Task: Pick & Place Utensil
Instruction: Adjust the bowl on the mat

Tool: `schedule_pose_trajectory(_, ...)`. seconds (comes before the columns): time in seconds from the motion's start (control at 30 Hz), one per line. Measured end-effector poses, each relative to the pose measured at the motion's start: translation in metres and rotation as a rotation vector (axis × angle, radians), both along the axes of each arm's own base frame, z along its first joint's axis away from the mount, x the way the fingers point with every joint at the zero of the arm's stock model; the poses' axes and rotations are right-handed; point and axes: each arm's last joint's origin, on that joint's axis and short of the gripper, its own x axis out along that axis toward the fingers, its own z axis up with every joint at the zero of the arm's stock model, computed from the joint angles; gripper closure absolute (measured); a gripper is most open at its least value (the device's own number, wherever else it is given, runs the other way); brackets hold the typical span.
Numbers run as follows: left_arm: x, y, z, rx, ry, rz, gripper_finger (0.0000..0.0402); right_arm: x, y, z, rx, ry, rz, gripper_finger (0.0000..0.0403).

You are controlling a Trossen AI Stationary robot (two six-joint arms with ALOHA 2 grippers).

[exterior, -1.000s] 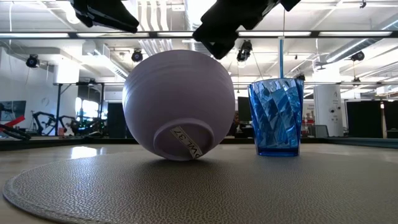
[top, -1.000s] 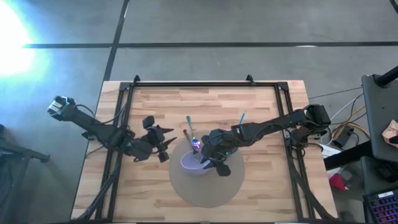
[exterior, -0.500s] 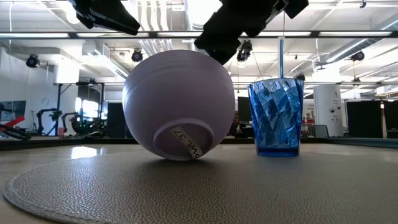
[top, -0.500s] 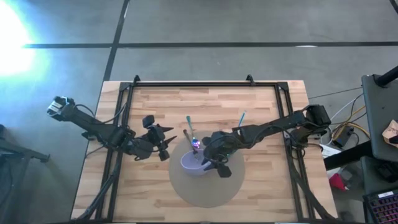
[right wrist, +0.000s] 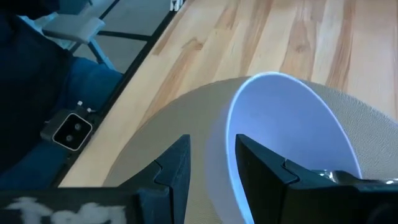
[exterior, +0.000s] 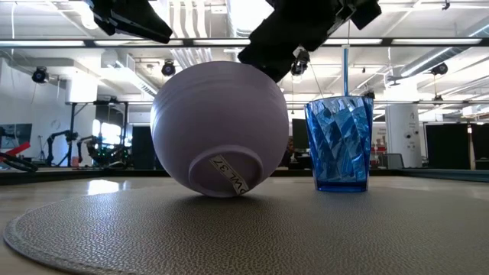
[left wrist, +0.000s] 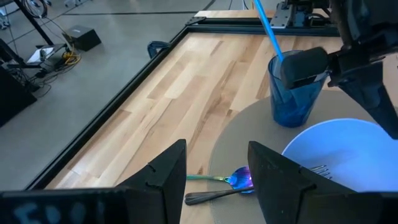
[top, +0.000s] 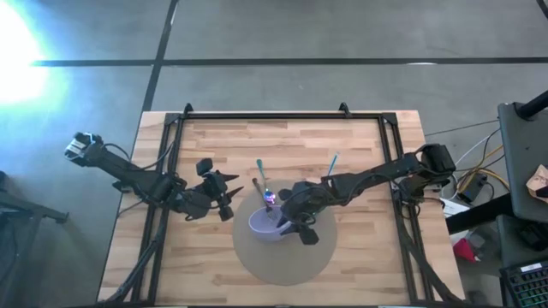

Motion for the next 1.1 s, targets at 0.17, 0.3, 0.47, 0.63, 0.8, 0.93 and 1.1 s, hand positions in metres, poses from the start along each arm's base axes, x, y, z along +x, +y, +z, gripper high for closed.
schedule_pose_trajectory(0.17, 0.0, 0.0, 0.0, 0.0, 0.0, 0.0, 0.0236, -0.001, 0.0, -0.004, 0.013, -0.039, -0.005, 0.028)
schedule_pose_trajectory(0.3, 0.0, 0.0, 0.0, 0.0, 0.0, 0.0, 0.0236, -0.002, 0.0, -0.006, 0.014, -0.031, -0.006, 0.028)
schedule_pose_trajectory(0.47, 0.0, 0.0, 0.0, 0.0, 0.0, 0.0, 0.0236, -0.002, 0.0, -0.006, 0.014, -0.031, -0.006, 0.028)
schedule_pose_trajectory(0.63, 0.0, 0.0, 0.0, 0.0, 0.0, 0.0, 0.0236, 0.001, 0.0, -0.011, 0.014, -0.024, -0.007, 0.028)
schedule_pose_trajectory(0.8, 0.0, 0.0, 0.0, 0.001, 0.003, -0.001, 0.0236, 0.01, 0.002, -0.028, 0.017, 0.031, -0.017, 0.028)
schedule_pose_trajectory(0.93, 0.0, 0.0, 0.0, 0.002, 0.005, 0.0, 0.0236, 0.014, 0.003, -0.029, 0.021, 0.05, -0.008, 0.028)
schedule_pose_trajectory(1.1, 0.0, 0.0, -0.001, 0.004, 0.01, 0.0, 0.0236, 0.015, 0.003, -0.021, 0.025, 0.064, -0.008, 0.0285)
